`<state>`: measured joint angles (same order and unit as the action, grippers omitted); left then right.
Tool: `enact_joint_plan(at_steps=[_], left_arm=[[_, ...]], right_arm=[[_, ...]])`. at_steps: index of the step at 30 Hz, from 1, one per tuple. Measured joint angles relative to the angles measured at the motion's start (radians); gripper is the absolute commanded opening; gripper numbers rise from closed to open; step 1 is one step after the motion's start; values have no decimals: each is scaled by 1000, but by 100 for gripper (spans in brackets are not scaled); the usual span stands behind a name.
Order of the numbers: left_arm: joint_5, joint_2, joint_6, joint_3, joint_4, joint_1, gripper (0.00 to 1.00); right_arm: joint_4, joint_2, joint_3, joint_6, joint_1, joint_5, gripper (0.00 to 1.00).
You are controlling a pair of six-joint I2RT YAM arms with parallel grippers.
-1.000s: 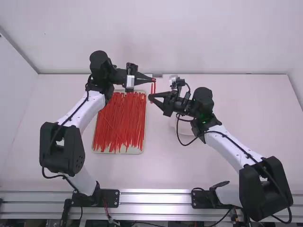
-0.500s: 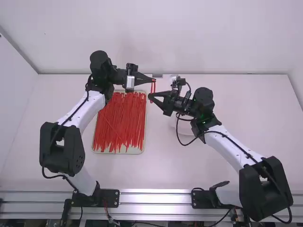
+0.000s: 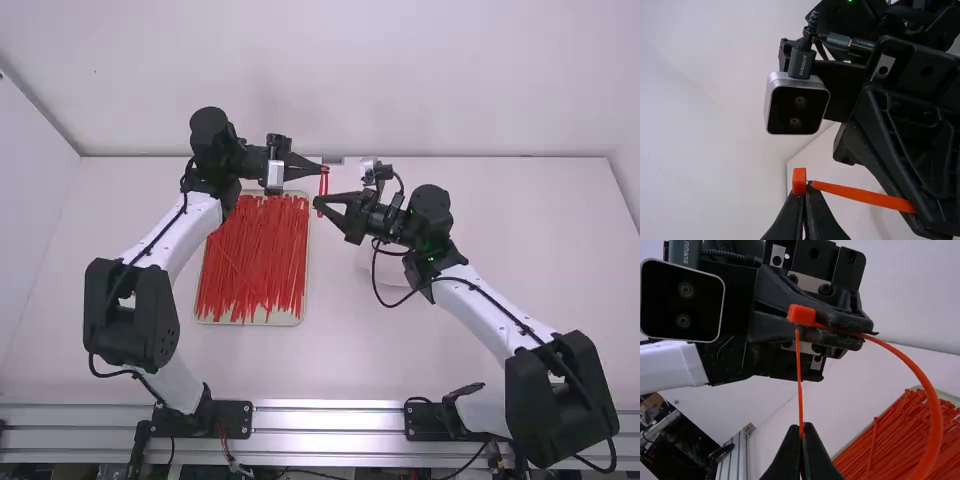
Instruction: Fasten the cable tie
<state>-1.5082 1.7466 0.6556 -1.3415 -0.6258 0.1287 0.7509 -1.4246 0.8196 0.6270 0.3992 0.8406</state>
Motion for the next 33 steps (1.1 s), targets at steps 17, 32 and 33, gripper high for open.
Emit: enact_joint_plan(at_steps=[17, 32, 33], left_arm=[[-7, 0, 1, 0, 11, -2, 2], [-7, 0, 0, 0, 34, -2, 2], [-8, 0, 0, 0, 34, -2, 2]], right_arm=[[12, 0, 0, 18, 0, -6, 0], [52, 0, 0, 60, -8, -7, 0], [54, 0, 0, 63, -8, -8, 0]])
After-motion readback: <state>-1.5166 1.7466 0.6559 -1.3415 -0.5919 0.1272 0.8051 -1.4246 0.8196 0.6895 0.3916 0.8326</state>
